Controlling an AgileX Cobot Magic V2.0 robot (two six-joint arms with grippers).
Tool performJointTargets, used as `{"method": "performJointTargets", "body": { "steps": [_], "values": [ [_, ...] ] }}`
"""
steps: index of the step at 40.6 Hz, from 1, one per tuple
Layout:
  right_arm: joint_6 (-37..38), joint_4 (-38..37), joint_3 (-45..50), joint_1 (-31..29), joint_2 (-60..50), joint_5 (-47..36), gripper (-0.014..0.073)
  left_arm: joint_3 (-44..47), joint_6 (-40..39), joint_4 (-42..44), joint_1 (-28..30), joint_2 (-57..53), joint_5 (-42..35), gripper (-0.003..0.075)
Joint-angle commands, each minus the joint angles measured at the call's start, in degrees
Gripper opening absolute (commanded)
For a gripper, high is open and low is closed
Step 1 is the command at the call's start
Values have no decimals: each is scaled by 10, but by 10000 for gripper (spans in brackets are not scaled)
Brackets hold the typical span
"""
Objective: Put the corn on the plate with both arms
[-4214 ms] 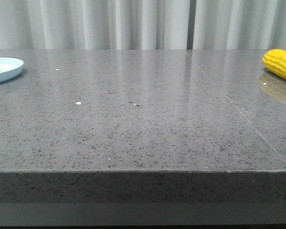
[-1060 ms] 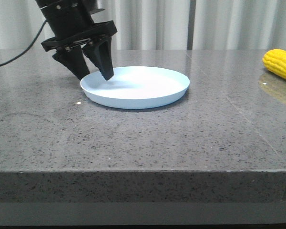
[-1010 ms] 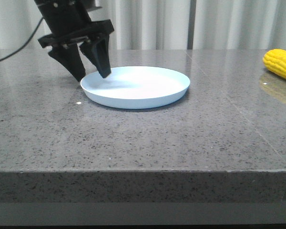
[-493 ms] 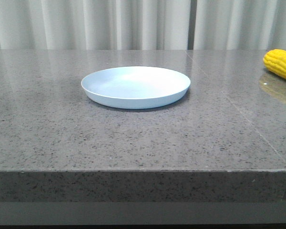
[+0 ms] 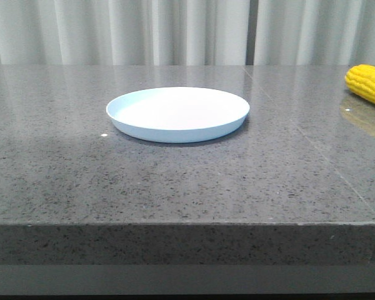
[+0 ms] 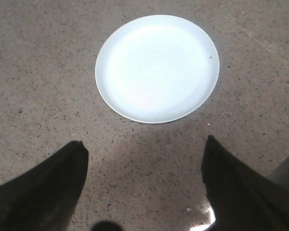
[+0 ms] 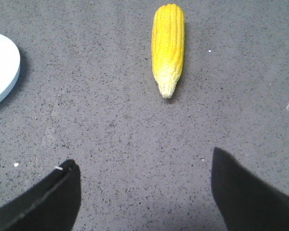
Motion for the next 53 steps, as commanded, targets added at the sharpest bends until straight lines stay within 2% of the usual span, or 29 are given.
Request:
{"method": "performJointTargets", "body": {
  "steps": [1, 9, 20, 47, 53],
  "values": [
    [-7, -1, -18, -2, 5, -43, 582, 51, -14, -5, -8, -71, -73, 493],
    [-7, -1, -18, -2, 5, -43, 582, 166, -14, -30, -8, -184, -142, 493],
    [-7, -1, -18, -2, 5, -43, 582, 263, -14, -31, -8, -301, -192, 493],
    [-7, -1, -21, -2, 5, -59, 582, 272, -14, -29, -8, -320, -191, 493],
    [-7, -12, -43, -2, 40, -52, 582, 272, -14, -29, -8, -320, -191, 493]
  ]
}}
